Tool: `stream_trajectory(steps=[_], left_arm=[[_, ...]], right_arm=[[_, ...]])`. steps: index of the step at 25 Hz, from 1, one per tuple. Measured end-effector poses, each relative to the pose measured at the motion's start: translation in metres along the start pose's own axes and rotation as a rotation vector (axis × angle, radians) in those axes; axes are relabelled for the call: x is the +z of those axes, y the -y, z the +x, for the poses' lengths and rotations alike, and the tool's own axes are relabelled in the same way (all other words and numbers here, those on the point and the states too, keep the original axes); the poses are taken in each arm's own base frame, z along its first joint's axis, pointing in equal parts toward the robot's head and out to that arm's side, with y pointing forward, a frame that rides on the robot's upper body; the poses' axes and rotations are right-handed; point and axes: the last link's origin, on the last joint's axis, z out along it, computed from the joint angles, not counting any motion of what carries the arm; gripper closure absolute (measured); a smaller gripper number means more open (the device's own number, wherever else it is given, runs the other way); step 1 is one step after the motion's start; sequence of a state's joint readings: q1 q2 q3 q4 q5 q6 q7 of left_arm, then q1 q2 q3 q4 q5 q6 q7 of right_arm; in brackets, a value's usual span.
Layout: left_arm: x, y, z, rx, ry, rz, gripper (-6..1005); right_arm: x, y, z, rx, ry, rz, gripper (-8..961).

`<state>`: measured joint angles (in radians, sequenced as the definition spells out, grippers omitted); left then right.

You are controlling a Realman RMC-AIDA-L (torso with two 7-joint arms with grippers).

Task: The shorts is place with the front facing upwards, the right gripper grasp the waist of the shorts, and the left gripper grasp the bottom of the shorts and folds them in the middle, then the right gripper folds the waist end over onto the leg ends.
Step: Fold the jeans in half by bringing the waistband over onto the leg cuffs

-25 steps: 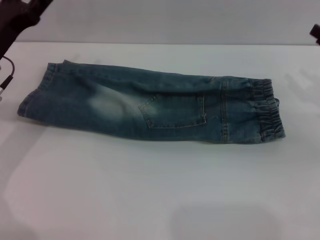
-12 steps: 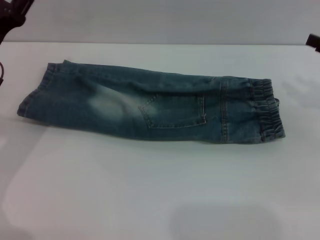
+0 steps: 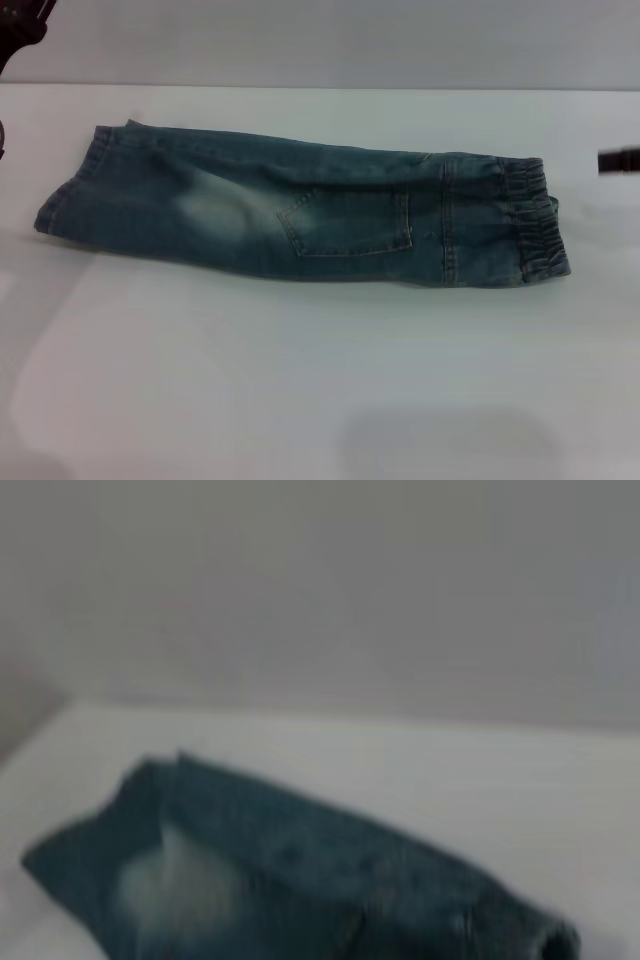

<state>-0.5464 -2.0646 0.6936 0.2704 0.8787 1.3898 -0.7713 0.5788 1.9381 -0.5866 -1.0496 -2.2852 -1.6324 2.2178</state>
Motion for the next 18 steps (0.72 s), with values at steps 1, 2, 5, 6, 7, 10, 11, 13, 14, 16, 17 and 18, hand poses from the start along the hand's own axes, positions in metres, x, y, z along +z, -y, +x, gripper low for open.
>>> stream_trajectory(steps=[1, 2, 5, 6, 7, 10, 11, 13, 14, 16, 17, 18], left_arm=[[0.0, 0.0, -0.001, 0.006, 0.002, 0.0, 308], [0.001, -0.001, -0.002, 0.011, 0.003, 0.0, 308], [0.001, -0.003, -0.005, 0.023, 0.01, -0.001, 308], [0.001, -0.004, -0.005, 0.022, 0.011, -0.001, 308], [0.001, -0.004, -0.006, 0.021, 0.012, -0.001, 308], [0.001, -0.004, -0.006, 0.019, 0.013, -0.001, 308], [0.001, -0.004, -0.006, 0.019, 0.013, -0.001, 308], [0.001, -0.004, -0.006, 0.018, 0.012, -0.001, 308], [0.001, -0.004, -0.006, 0.018, 0.012, -0.001, 308], [0.001, -0.004, -0.006, 0.018, 0.012, -0.001, 308], [0.001, -0.005, -0.006, 0.017, 0.012, -0.001, 308], [0.001, -0.005, -0.006, 0.017, 0.012, -0.001, 308]], right_arm=[[0.002, -0.001, -0.001, 0.002, -0.043, 0.008, 453], [0.004, -0.001, -0.001, 0.001, -0.078, 0.016, 453], [0.011, -0.002, -0.001, -0.007, -0.158, 0.038, 454], [0.013, -0.002, -0.001, -0.01, -0.174, 0.041, 454], [0.016, -0.003, 0.001, -0.012, -0.192, 0.04, 454], [0.027, -0.004, 0.005, -0.019, -0.239, 0.033, 454], [0.027, -0.004, 0.005, -0.019, -0.239, 0.033, 453], [0.032, -0.005, 0.008, -0.019, -0.254, 0.029, 453], [0.034, -0.005, 0.009, -0.02, -0.261, 0.028, 453], [0.039, -0.005, 0.01, -0.024, -0.279, 0.028, 454], [0.041, -0.004, 0.011, -0.028, -0.287, 0.031, 454], [0.042, -0.004, 0.012, -0.029, -0.294, 0.034, 454]])
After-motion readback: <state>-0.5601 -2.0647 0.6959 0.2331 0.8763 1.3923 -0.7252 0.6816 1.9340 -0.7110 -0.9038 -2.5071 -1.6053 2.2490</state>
